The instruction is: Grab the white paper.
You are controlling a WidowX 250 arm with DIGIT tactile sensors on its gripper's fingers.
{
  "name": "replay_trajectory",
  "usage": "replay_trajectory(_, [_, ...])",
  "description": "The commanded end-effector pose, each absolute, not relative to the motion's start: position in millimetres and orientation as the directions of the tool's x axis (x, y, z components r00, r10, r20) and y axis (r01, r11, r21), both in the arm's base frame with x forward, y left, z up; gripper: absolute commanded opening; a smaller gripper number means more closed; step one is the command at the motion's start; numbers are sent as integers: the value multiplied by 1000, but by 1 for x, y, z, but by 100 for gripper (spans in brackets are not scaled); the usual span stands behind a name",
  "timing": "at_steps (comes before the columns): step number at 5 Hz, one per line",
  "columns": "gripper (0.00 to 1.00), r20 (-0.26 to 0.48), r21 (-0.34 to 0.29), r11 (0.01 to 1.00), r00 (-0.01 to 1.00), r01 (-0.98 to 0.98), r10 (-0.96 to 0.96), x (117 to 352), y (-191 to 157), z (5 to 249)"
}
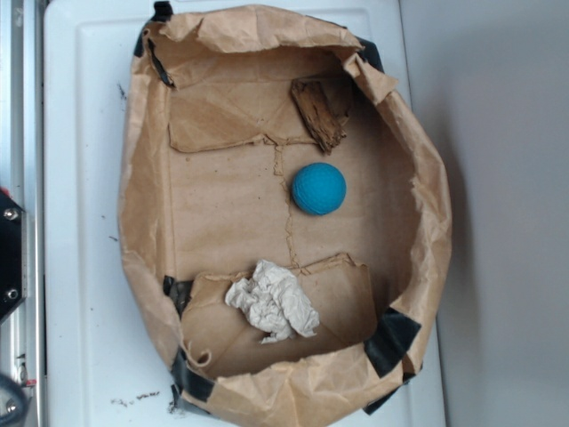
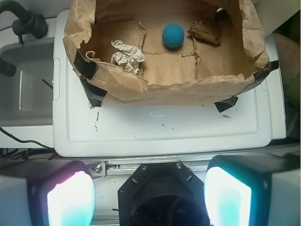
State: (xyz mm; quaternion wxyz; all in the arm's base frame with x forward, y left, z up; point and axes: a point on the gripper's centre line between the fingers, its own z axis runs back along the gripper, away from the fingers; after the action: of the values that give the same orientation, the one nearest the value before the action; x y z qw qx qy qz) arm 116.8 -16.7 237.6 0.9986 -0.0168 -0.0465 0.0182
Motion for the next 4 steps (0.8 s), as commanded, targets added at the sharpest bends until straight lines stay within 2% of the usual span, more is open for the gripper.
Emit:
replay_trajectory(1, [100,92,-35,999,995,-35,38,117,-17,238])
replay_trajectory(3, [100,127,-17,990,983,140,-136,186,-9,241])
replay_trajectory(4, [100,136,39,941,931,336,-338,220,-6,234])
